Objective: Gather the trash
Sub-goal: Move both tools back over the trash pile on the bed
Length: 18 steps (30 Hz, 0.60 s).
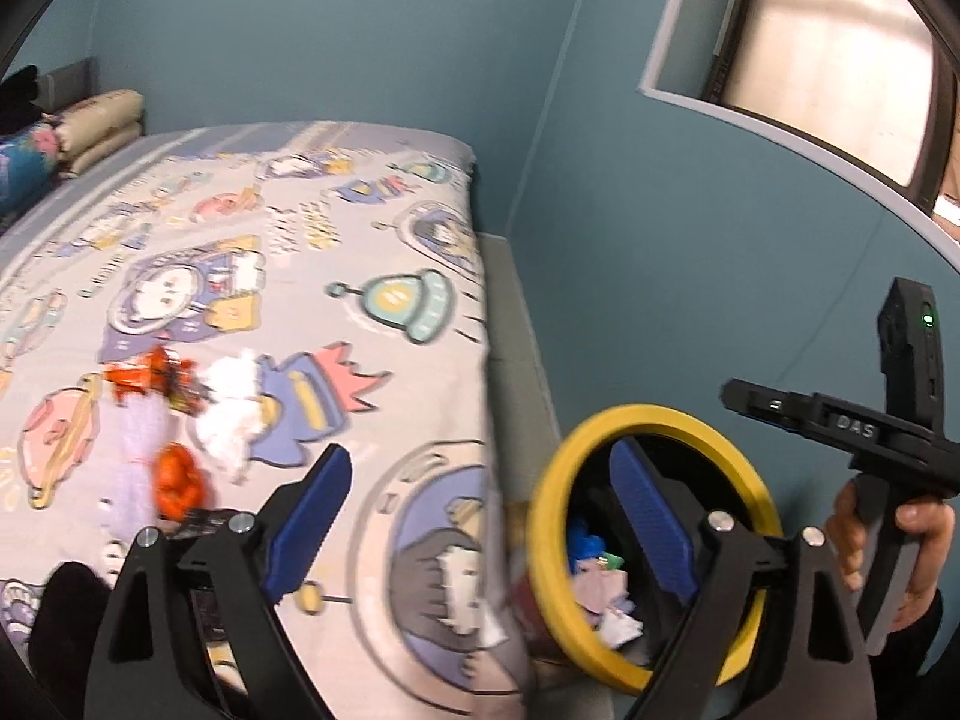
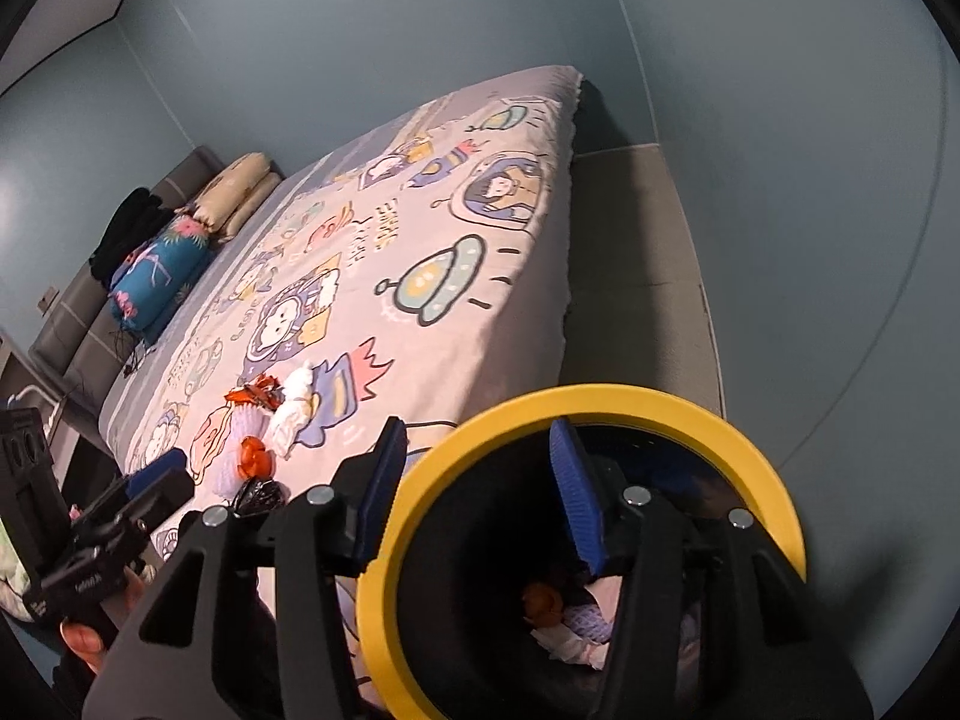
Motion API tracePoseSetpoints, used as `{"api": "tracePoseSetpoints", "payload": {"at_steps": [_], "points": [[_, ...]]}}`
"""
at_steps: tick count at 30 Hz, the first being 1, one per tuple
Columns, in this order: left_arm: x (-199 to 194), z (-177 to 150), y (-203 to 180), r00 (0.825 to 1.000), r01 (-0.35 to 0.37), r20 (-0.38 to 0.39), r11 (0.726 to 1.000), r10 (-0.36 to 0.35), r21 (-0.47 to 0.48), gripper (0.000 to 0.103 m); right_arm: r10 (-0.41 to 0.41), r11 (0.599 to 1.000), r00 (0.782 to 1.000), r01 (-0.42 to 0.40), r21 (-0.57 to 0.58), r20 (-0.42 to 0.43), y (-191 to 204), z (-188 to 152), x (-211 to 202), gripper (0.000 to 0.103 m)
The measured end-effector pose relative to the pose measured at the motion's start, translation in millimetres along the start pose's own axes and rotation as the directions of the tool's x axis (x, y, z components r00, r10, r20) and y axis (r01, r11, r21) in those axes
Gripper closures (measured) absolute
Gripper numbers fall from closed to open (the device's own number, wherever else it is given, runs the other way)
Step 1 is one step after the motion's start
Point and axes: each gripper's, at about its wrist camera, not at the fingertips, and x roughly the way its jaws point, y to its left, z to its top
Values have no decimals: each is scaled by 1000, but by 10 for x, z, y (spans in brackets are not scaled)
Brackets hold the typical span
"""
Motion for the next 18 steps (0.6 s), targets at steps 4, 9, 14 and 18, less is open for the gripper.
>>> {"api": "tracePoseSetpoints", "payload": {"at_steps": [4, 9, 14, 18], "points": [[-134, 12, 260, 998, -54, 20, 998, 55, -26, 15, 26, 999, 1000, -26, -38, 1, 216, 55, 45, 51], [-289, -36, 567, 991, -127, 31, 990, 129, -54, 14, 67, 993, 998, -67, -92, -9, 539, 147, 155, 51], [-394, -113, 861, 982, -186, 26, 978, 189, -89, 13, 110, 983, 993, -116, -143, -44, 878, 197, 347, 51], [-457, -198, 1083, 973, -225, 16, 967, 228, -117, 10, 127, 975, 989, -139, -175, -75, 1118, 202, 533, 51]]}}
